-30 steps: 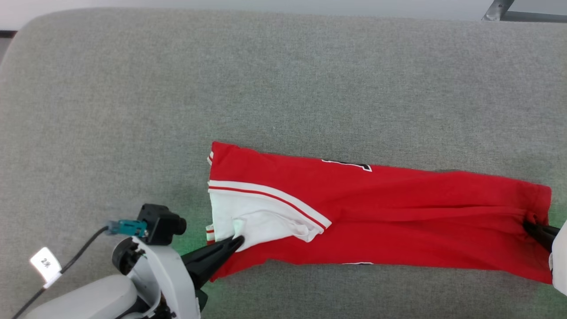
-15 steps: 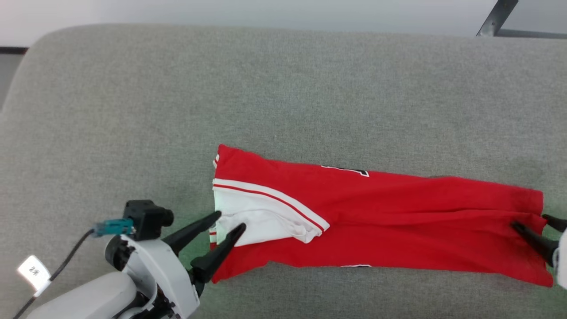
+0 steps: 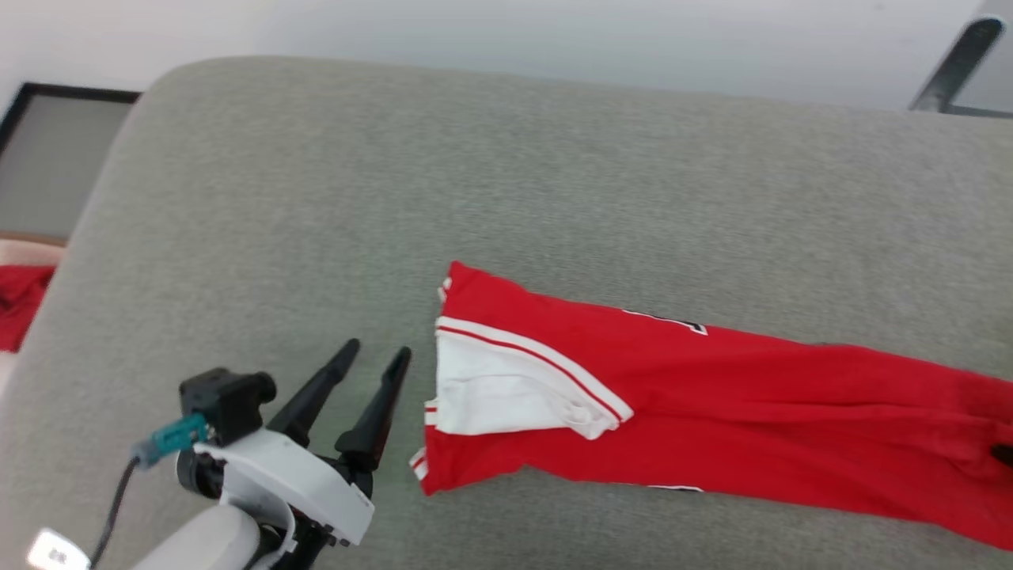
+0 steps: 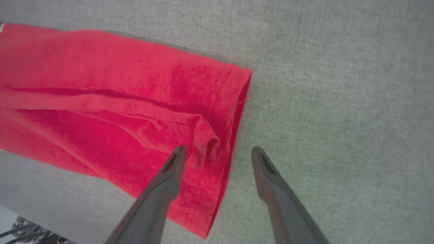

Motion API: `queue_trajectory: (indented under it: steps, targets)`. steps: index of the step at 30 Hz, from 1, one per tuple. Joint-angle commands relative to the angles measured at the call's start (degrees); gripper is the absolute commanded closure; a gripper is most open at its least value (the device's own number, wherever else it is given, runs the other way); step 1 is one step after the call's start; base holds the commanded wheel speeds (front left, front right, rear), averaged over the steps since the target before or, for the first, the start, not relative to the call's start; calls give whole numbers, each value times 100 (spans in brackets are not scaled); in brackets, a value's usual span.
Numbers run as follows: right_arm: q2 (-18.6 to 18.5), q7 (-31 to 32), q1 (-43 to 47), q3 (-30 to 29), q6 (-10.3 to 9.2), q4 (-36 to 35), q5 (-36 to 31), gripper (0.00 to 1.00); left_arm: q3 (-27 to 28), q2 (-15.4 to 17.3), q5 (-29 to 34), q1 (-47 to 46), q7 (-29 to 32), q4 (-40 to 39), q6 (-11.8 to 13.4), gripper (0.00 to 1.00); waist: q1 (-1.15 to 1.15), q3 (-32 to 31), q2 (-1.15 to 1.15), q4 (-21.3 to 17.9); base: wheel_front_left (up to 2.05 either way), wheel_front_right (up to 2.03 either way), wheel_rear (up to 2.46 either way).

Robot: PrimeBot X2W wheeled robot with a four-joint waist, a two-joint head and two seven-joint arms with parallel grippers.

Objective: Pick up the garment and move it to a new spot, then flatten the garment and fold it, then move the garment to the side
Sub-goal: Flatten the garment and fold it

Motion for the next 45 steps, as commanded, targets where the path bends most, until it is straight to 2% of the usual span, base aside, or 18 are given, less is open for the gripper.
queue_trajectory:
  steps: [1,4,5,7,12,17,18,19,21,23,29,35,40,45]
  targets:
    - [9,98,63,-115,-2,112,34,0,335,-223,297,252,-21,76,80,0,0,-66,0,261,0,0,0]
    - [54,264,-25,-240,-2,329,-1,0,966,-669,897,608,-22,211,112,0,0,-68,0,427,0,0,0]
    - [54,264,-25,-240,-2,329,-1,0,966,-669,897,608,-22,211,112,0,0,-68,0,427,0,0,0]
    - [93,355,-90,-297,-2,459,-61,0,1299,-885,1326,779,-22,299,71,0,0,-67,0,526,0,0,0]
    - [228,492,-269,-391,-2,772,-234,0,2034,-1391,2111,1060,-23,431,-162,0,0,-57,0,686,0,0,0]
    - [322,567,-354,-370,-3,1096,-544,0,2431,-1717,2608,1178,-23,602,-479,0,0,-35,0,755,0,0,0]
    - [358,579,-349,-369,-3,1172,-599,5,2455,-1758,2681,1183,-23,652,-544,0,0,-31,0,761,0,0,0]
    - [385,586,-350,-357,-3,1220,-646,36,2484,-1791,2777,1169,-23,705,-585,0,0,-27,0,763,0,0,0]
    - [443,546,-329,-337,-4,1286,-709,72,2560,-1892,2878,1139,-23,794,-686,0,0,-13,0,758,0,0,0]
    - [483,502,-335,-321,-4,1345,-750,100,2611,-1957,2964,1115,-23,891,-784,0,0,-6,0,739,0,0,0]
    - [571,326,-410,-297,-4,1392,-733,100,2815,-2086,3132,1063,-23,1103,-983,0,0,-6,0,628,0,0,0]
    - [537,63,-623,-316,-5,1378,-732,100,3014,-2065,3458,1109,-23,1133,-1018,0,0,-60,0,389,0,0,0]
    - [357,-226,-787,-365,-5,1388,-798,100,3145,-2047,3818,1171,-22,1110,-973,0,0,3,0,99,0,0,0]
    - [-3,-526,-881,-583,-5,1501,-875,100,3359,-2119,3944,1201,-23,1053,-1031,0,0,131,0,-168,0,0,0]
